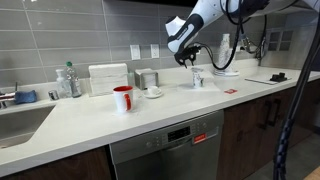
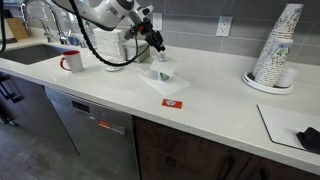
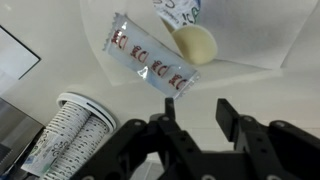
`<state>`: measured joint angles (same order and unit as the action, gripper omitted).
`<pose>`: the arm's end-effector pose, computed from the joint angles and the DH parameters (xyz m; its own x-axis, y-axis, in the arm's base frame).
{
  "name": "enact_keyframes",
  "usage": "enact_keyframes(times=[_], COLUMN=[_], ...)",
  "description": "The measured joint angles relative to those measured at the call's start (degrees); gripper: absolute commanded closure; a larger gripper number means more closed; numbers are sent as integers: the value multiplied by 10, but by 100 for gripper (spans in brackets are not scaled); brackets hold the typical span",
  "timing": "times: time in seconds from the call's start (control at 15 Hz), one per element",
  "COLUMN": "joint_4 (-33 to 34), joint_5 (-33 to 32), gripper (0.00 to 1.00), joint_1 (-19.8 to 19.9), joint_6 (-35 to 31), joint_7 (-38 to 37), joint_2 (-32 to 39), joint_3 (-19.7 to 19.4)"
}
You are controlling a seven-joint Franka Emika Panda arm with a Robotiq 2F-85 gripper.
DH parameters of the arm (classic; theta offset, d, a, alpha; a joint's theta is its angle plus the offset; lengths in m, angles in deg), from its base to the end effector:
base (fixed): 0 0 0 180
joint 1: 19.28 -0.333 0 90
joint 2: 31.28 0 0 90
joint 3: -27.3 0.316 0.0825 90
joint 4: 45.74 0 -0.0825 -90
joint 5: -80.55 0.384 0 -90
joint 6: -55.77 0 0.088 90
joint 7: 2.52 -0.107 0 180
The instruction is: Put the white sachet on top of the napkin on the coffee cup
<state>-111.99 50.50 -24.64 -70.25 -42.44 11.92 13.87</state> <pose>0.7786 -0.0689 0.3966 0.7932 -0.3132 0.5222 -0.5354 -0.7672 0.3532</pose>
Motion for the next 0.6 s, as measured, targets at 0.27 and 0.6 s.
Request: enact_keyframes(times=[0.27, 0.6], joint_4=[11, 26], joint_5=[29, 93], gripper=[0, 0], joint_1=[-3, -4], joint_6=[33, 191], joint_7=[17, 84], joint_2=[-9, -43], joint_3=[5, 30])
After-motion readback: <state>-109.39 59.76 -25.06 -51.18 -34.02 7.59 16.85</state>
